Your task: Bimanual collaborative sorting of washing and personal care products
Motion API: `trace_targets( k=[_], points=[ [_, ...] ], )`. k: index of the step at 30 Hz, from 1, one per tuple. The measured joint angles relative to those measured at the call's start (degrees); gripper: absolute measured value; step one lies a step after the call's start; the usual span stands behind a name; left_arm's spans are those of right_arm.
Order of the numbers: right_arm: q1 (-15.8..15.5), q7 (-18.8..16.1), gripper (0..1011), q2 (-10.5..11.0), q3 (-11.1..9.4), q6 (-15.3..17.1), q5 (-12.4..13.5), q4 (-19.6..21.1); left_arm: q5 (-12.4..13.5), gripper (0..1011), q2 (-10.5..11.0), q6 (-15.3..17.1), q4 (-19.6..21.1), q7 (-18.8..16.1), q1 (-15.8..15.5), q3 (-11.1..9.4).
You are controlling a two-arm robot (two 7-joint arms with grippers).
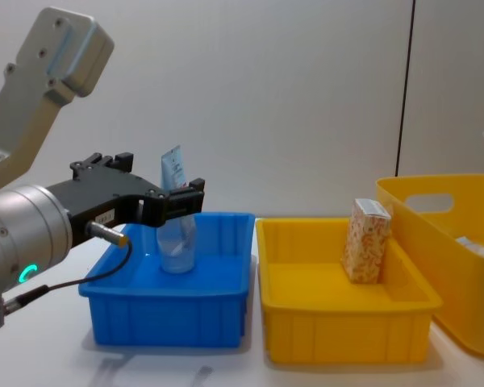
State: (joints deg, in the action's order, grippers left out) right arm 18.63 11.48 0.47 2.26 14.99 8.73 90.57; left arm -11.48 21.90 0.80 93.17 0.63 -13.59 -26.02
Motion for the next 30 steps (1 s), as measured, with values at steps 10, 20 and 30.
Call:
trace_targets(
  k=[10, 20, 30],
  points=[
    [0.2, 2.0, 217, 0.9, -0.4, 6.0, -2.4, -2.6, 0.0, 1001, 0.0, 0.0, 0.0, 0.0, 0.0, 0.0],
    [1.3, 2.8, 216, 1.4, -0.2, 9.8, -4.0, -6.9, 0.0, 1001, 0.0, 0.0, 0.0, 0.0, 0.0, 0.0],
    [1.8, 3.1, 471, 1.6, -0.1, 11.4, -4.9, -8.9, 0.0, 1001, 0.0, 0.0, 0.0, 0.0, 0.0, 0.0]
  ],
)
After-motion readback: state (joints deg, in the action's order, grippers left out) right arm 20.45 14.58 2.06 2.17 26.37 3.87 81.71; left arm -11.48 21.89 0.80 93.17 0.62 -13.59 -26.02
